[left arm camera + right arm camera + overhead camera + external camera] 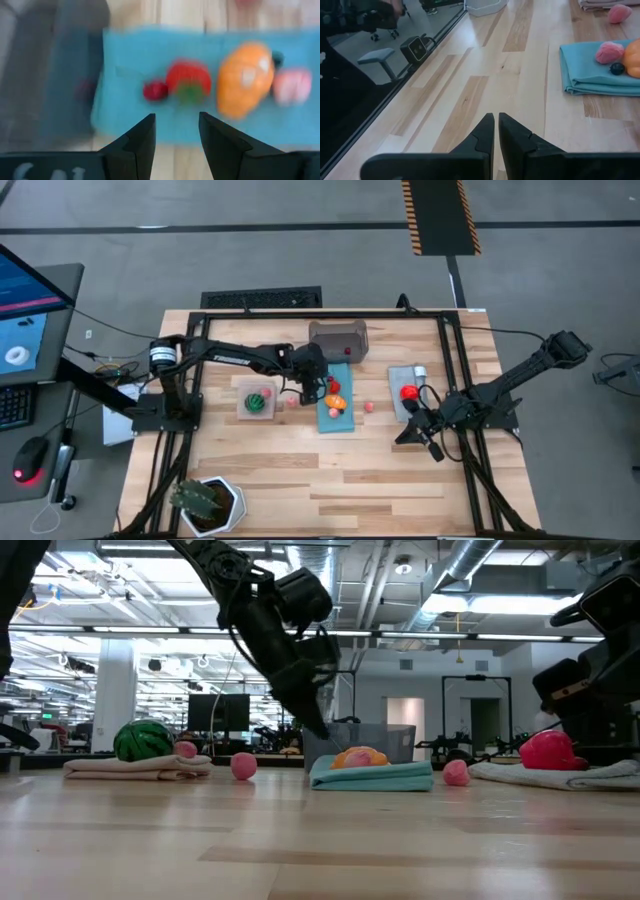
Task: Pick and placing Produce into tupperware
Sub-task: Put the red strawberry into the gray bin
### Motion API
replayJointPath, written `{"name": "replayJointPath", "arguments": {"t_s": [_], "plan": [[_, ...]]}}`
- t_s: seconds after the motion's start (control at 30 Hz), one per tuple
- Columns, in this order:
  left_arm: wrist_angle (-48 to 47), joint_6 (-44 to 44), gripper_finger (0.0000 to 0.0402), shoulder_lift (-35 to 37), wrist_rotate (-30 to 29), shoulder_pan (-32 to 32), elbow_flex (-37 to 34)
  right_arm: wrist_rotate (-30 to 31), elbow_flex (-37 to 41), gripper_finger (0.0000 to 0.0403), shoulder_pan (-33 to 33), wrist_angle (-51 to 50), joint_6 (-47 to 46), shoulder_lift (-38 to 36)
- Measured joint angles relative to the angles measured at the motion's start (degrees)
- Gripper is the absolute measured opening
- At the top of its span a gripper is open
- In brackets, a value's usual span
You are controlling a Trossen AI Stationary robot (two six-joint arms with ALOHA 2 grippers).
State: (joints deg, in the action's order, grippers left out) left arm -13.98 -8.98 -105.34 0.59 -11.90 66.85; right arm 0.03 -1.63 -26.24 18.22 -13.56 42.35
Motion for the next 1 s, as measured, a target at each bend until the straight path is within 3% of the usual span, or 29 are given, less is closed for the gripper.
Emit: {"name": "replayJointPath", "arguments": {"t_s": [1.0], "plan": [[3.91, 0.57, 0.0133, -2.33, 1.79, -0.22, 0.17, 0.00, 0.02, 0.0049, 0.02, -0.18, -0.02, 0.01]]}}
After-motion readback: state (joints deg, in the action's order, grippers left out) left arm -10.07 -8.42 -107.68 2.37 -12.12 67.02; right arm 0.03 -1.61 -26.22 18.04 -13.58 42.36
